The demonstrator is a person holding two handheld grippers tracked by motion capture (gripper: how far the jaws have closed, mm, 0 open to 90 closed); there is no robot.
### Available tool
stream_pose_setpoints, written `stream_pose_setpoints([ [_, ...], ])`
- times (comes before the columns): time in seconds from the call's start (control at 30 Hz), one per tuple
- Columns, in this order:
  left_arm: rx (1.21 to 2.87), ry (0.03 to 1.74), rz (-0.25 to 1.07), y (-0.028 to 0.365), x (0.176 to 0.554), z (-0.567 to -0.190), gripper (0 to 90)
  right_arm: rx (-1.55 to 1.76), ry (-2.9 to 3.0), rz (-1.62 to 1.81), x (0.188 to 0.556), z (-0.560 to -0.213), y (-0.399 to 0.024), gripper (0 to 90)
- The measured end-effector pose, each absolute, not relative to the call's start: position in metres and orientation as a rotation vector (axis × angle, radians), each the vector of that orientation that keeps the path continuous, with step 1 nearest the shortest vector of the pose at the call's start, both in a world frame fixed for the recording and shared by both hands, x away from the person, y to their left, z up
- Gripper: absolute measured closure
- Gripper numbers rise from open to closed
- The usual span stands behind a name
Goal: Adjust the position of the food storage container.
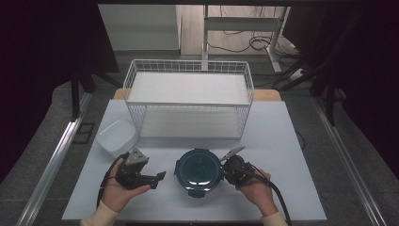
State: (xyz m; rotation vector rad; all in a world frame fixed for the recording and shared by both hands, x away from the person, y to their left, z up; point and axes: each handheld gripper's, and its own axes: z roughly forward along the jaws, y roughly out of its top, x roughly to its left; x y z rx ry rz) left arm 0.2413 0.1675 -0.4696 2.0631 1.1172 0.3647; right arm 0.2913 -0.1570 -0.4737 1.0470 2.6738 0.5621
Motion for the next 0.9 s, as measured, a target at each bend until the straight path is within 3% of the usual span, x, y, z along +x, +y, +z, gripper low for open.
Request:
stream_pose_setpoints([
  [0.33,2.039,1.127,0.386,0.176,0.241,-0.465,18.7,1.097,2.586,0.751,0.291,-0.454,-0.185,88.8],
  [0.47,2.036,1.128,0.383,0.176,0.241,-0.465,18.6,1.145,2.502,0.854,0.29,-0.446,-0.203,83.2],
  [0.5,2.037,1.128,0.382,0.176,0.241,-0.465,18.6,1.162,2.486,0.895,0.29,-0.446,-0.207,77.4],
  [0.63,2.033,1.13,0.372,0.176,0.242,-0.466,18.4,1.242,2.438,1.084,0.291,-0.443,-0.219,39.4],
  [0.73,2.027,1.137,0.364,0.176,0.242,-0.466,18.3,1.248,2.453,1.156,0.292,-0.442,-0.22,31.6],
  [0.9,2.015,1.147,0.359,0.177,0.242,-0.465,18.1,1.272,2.474,1.222,0.294,-0.445,-0.219,25.9],
])
